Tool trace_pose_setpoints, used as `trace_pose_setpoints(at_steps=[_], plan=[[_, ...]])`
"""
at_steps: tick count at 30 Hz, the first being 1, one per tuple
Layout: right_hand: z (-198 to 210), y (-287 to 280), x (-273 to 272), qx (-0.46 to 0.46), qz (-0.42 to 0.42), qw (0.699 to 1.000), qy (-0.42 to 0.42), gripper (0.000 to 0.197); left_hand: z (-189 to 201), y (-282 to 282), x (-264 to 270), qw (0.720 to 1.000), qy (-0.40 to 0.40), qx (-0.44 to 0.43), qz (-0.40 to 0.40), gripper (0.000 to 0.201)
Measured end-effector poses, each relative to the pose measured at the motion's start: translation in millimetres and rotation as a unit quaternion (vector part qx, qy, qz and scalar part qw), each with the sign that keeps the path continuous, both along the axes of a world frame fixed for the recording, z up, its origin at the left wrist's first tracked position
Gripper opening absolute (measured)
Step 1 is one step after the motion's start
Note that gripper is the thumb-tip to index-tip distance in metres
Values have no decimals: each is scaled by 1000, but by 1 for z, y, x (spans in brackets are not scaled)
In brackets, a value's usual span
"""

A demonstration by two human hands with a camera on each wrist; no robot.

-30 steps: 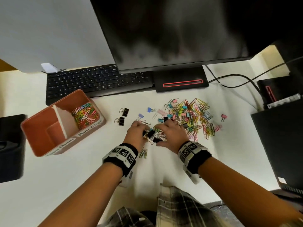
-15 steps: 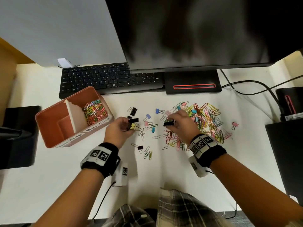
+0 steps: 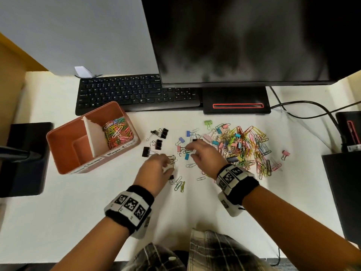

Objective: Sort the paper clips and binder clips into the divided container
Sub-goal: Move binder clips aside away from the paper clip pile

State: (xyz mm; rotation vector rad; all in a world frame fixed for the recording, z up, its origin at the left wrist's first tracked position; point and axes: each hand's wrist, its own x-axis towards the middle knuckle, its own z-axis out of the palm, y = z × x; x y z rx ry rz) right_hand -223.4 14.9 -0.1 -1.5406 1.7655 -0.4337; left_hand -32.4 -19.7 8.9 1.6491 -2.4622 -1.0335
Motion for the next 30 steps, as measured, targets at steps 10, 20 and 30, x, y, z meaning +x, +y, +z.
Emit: trace_pose_setpoints(at_steps=[10, 20, 30], plan=[[-19, -14, 9, 58, 13, 994, 88, 21, -24, -12, -31, 997, -68, 29, 13, 37], [-22, 16, -24, 15, -9, 997, 73, 10, -35, -14, -31, 997, -59, 42, -19, 18], [-6, -15, -33, -84, 28, 990, 106, 8, -27, -18, -34, 999, 38, 30, 11, 18]])
